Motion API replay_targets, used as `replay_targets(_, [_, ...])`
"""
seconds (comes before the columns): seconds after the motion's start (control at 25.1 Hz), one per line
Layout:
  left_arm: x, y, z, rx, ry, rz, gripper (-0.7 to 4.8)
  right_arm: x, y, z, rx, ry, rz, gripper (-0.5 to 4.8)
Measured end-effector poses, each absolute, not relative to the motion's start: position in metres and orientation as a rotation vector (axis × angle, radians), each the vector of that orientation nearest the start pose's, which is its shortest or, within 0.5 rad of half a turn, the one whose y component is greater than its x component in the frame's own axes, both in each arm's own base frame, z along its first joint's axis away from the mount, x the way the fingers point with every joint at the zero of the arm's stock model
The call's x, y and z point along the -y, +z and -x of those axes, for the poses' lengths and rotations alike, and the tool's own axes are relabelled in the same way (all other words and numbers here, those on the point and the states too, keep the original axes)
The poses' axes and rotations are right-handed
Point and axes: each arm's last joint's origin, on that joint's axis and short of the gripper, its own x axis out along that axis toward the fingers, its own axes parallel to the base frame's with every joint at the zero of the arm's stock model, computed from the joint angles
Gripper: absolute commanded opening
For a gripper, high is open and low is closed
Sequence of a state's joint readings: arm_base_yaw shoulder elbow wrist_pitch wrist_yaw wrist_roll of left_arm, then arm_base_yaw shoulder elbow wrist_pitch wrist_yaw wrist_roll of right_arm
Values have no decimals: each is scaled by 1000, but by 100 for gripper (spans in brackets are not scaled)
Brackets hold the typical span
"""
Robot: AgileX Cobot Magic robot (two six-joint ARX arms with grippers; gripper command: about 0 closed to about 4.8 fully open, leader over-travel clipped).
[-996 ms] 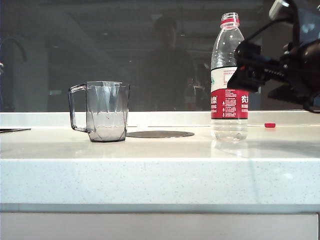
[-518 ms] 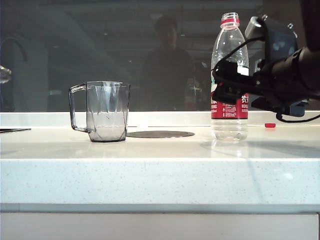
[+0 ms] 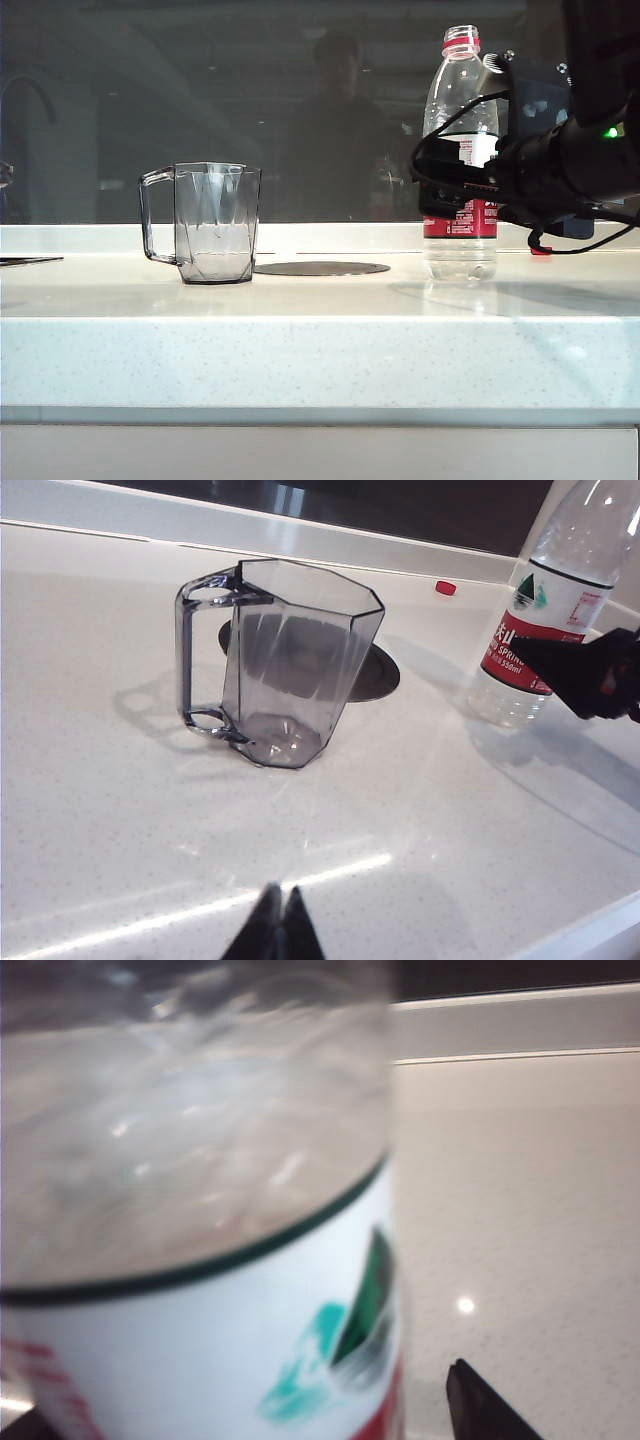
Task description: Pick up the mineral water bottle on the table and pour water into the mug until it's half full.
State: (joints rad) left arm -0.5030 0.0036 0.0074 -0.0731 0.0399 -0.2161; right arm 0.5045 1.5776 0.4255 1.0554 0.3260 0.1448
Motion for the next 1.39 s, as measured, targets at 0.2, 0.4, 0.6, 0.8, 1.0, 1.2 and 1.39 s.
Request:
replay_targets(0.2, [48, 159, -85, -127, -533, 195, -5, -121, 161, -244, -77, 138, -114, 479])
replay_targets(0.4, [48, 159, -85, -127, -533, 195, -5, -120, 162, -245, -68, 133, -118, 479])
replay_targets(0.6, [48, 159, -85, -126, -533, 194, -5, -120, 162, -245, -64, 134, -120, 479])
replay_targets(0.8, [48, 159, -85, -126, -533, 194, -5, -121, 163, -245, -61, 167, -123, 479])
replay_targets(1.0, [48, 159, -85, -126, -533, 194, -5, -122, 163, -245, -59, 180, -124, 479])
replay_targets(1.2, [48, 159, -85, -126, -533, 194, -5, -122, 165, -246, -47, 180, -126, 479])
replay_targets(1.39, [48, 159, -85, -127, -533, 194, -5, -124, 170, -250, -29, 181, -125, 479])
